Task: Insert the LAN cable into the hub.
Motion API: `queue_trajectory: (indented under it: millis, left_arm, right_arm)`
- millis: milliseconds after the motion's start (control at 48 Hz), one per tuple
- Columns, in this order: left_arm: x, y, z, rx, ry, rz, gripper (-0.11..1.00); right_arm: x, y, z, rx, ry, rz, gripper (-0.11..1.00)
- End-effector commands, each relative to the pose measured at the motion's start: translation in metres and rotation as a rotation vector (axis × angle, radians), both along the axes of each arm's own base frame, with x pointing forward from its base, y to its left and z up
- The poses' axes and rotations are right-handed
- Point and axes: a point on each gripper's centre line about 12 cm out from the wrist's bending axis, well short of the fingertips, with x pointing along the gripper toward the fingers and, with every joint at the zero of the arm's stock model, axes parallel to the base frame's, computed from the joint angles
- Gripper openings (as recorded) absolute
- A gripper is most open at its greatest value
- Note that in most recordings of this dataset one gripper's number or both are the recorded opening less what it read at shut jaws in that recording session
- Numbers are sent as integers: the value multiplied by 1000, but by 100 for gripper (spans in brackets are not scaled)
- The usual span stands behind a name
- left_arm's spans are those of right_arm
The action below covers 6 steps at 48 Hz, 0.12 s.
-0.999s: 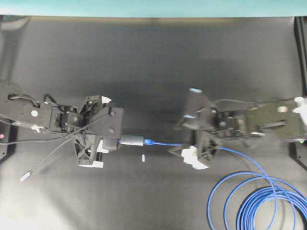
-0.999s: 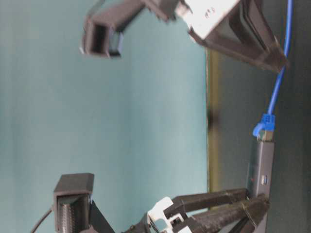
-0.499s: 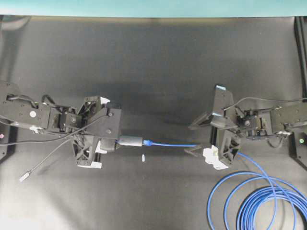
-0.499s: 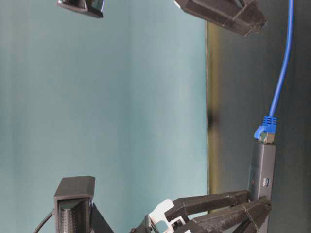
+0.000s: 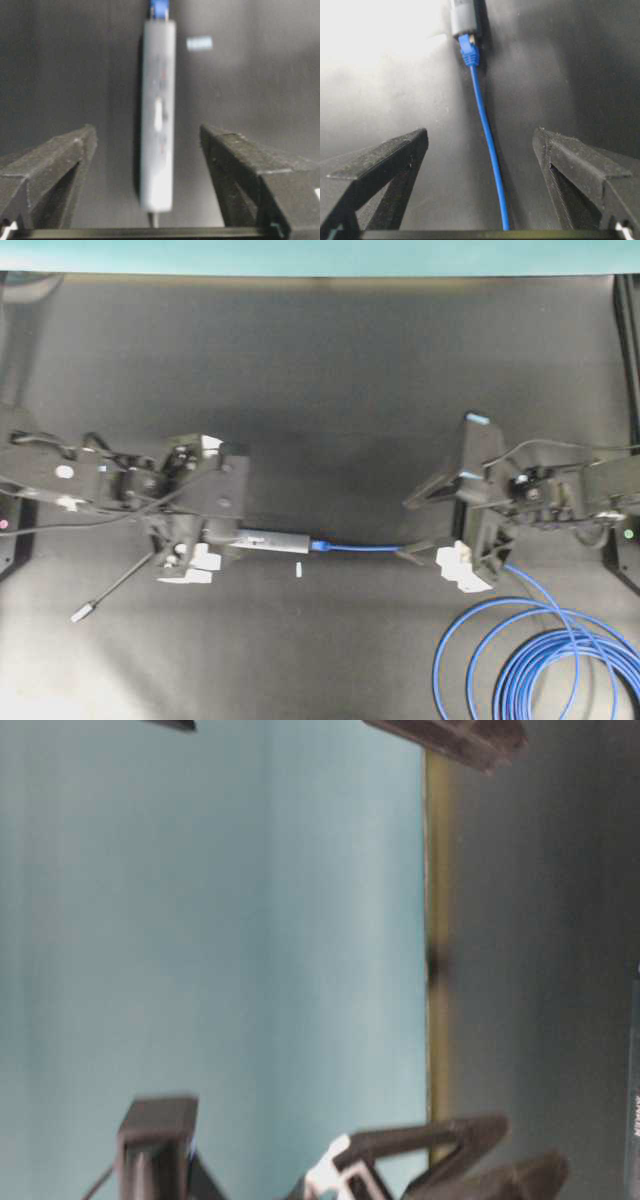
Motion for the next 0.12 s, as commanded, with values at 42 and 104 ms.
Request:
queue_trajectory:
  millis: [42,104]
  left_arm:
    - [-22,2,24,1,-78,4,81]
    - [-33,2,31,0,-110,5,81]
  right_arm:
    - [-9,-1,12,9,-27,-4,87]
    - [-14,-1,15,10,-32,-4,87]
